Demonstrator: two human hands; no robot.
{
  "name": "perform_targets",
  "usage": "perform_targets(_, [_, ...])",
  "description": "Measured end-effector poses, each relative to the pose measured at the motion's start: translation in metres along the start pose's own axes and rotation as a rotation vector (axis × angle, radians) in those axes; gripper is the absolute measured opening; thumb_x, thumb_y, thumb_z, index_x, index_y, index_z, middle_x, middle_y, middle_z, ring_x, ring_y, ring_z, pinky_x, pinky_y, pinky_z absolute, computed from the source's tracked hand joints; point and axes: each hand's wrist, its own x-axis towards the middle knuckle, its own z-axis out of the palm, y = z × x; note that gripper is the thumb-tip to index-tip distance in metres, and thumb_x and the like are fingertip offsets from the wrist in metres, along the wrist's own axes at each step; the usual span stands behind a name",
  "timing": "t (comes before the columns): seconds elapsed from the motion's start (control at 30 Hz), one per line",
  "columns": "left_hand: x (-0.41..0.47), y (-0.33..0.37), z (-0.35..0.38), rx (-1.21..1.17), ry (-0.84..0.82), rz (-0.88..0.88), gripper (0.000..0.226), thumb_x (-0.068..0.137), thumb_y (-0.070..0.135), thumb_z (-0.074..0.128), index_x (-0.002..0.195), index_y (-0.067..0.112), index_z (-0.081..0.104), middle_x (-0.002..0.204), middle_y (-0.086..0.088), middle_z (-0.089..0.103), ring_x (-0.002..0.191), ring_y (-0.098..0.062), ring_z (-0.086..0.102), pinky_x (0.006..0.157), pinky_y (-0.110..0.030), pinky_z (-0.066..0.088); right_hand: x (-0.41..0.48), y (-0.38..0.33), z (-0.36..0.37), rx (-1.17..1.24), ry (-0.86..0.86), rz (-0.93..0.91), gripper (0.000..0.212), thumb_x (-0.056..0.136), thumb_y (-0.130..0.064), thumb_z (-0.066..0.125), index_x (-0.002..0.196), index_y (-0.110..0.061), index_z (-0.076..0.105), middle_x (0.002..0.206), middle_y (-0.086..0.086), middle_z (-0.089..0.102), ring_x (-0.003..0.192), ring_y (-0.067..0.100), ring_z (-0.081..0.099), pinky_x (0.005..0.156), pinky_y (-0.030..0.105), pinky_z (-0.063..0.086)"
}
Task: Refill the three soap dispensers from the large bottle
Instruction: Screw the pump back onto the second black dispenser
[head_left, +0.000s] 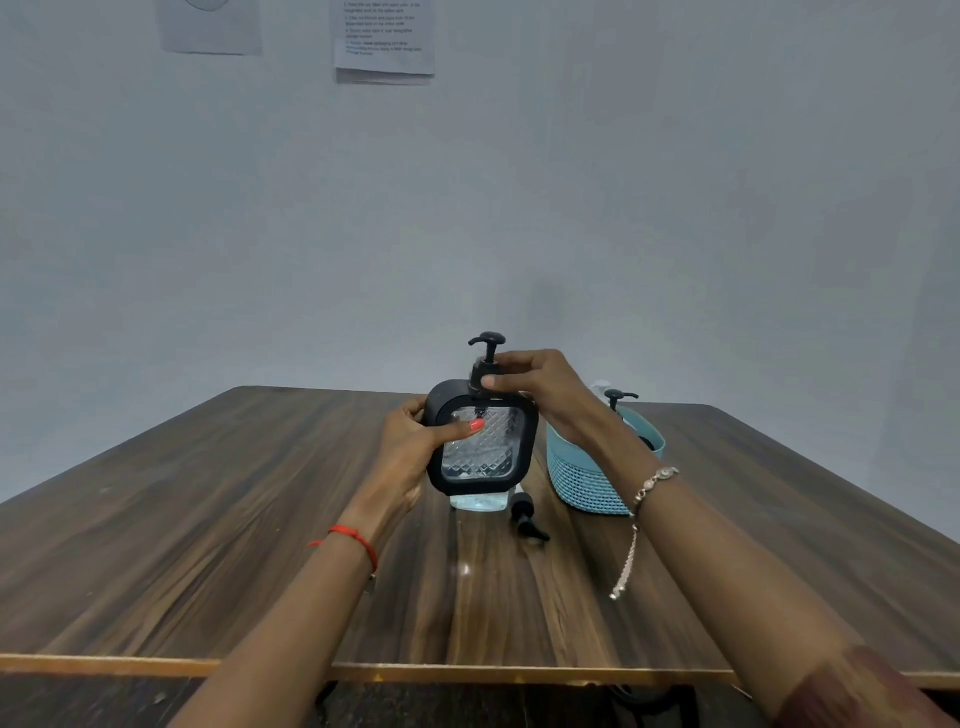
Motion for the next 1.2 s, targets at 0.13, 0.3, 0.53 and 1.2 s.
perform_targets(0.13, [-0.002,-0.003,0.005,-0.006,-0.014,-0.016,0.033,0.062,-0.013,0.074,0.084,0.008,0.063,0.071,-0.001,0.072,0.062,-0.014,0.07,0.061,-0.028,0.059,-0.004,0.002,0.009,-0.066,0.156,-0.004,0.023,0.061,-0.01,0.084,0.076,-0.009,0.066,0.072,0.001,0.068,0.057,0.008,0.064,0.057,0.018,0.051])
perform_targets(0.3, [-0.004,-0.004,0.006,-0.005,-0.015,-0.021,0.034,0.061,-0.013,0.075,0.086,0.007,0.062,0.072,-0.001,0.072,0.063,-0.014,0.07,0.058,-0.026,0.058,-0.006,0.002,0.004,-0.092,0.028,-0.003,0.024,0.072,-0.013,0.077,0.094,-0.005,0.07,0.082,0.005,0.07,0.07,0.013,0.067,0.07,0.022,0.054])
perform_targets(0.53, [-0.008,-0.002,0.015,0.008,-0.008,-0.017,0.035,0.061,-0.015,0.074,0.084,0.007,0.061,0.074,-0.005,0.069,0.058,-0.012,0.069,0.052,-0.024,0.056,-0.014,0.003,0.004,-0.154,0.182,0.0,0.018,0.064,-0.017,0.083,0.074,-0.008,0.07,0.073,0.006,0.07,0.06,0.011,0.067,0.065,0.025,0.056])
perform_targets(1.2, [-0.011,-0.019,0.023,-0.074,-0.046,-0.052,0.032,0.063,-0.018,0.07,0.083,0.005,0.062,0.065,0.0,0.072,0.058,-0.015,0.069,0.053,-0.026,0.057,-0.029,0.004,-0.004,-0.15,0.179,0.001,0.03,0.071,-0.012,0.078,0.099,-0.003,0.07,0.086,0.004,0.07,0.067,0.007,0.066,0.062,0.016,0.051])
